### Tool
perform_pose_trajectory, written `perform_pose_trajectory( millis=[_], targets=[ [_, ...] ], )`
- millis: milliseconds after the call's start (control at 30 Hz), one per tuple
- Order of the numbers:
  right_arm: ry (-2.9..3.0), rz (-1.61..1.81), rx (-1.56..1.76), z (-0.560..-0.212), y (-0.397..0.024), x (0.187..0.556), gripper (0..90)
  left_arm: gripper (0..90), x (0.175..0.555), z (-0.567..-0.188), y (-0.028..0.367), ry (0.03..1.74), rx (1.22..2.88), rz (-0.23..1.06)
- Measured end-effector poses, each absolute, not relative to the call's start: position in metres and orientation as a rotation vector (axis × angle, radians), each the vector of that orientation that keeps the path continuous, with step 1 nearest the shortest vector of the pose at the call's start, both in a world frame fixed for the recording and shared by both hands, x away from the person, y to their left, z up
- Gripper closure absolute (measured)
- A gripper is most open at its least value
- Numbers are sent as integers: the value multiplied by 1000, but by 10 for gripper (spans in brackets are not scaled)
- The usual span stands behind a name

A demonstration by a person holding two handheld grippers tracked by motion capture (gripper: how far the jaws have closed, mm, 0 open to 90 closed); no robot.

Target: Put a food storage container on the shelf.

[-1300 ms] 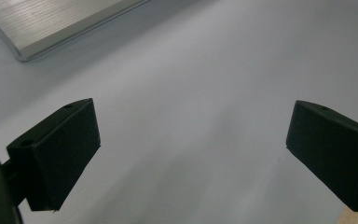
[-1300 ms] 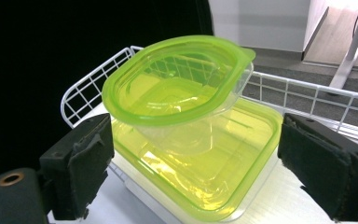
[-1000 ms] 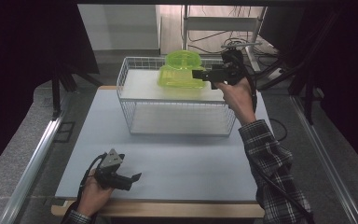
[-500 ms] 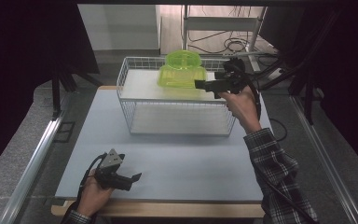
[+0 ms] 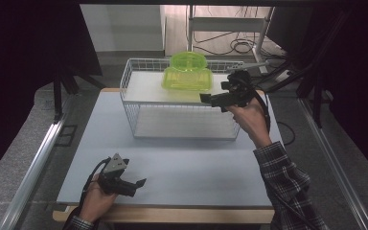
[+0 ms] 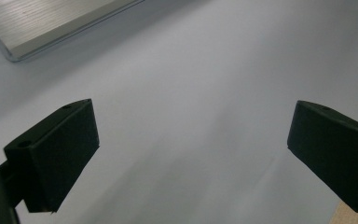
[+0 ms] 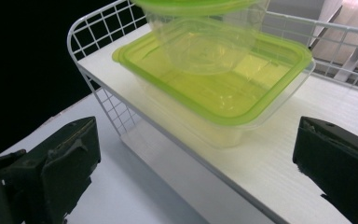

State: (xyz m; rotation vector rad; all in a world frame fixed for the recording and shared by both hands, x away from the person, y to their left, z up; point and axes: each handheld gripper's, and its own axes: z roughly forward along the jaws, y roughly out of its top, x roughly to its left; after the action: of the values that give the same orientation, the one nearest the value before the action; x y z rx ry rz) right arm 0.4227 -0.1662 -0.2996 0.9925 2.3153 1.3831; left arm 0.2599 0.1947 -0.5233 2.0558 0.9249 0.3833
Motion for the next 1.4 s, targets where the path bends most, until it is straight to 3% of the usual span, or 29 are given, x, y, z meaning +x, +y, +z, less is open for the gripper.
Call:
perform_pose_trajectory(
  millis=[1400],
  targets=[
    [2400, 1322, 929, -389, -179, 365, 0, 18, 260, -525, 193, 899, 2093, 414]
  ],
)
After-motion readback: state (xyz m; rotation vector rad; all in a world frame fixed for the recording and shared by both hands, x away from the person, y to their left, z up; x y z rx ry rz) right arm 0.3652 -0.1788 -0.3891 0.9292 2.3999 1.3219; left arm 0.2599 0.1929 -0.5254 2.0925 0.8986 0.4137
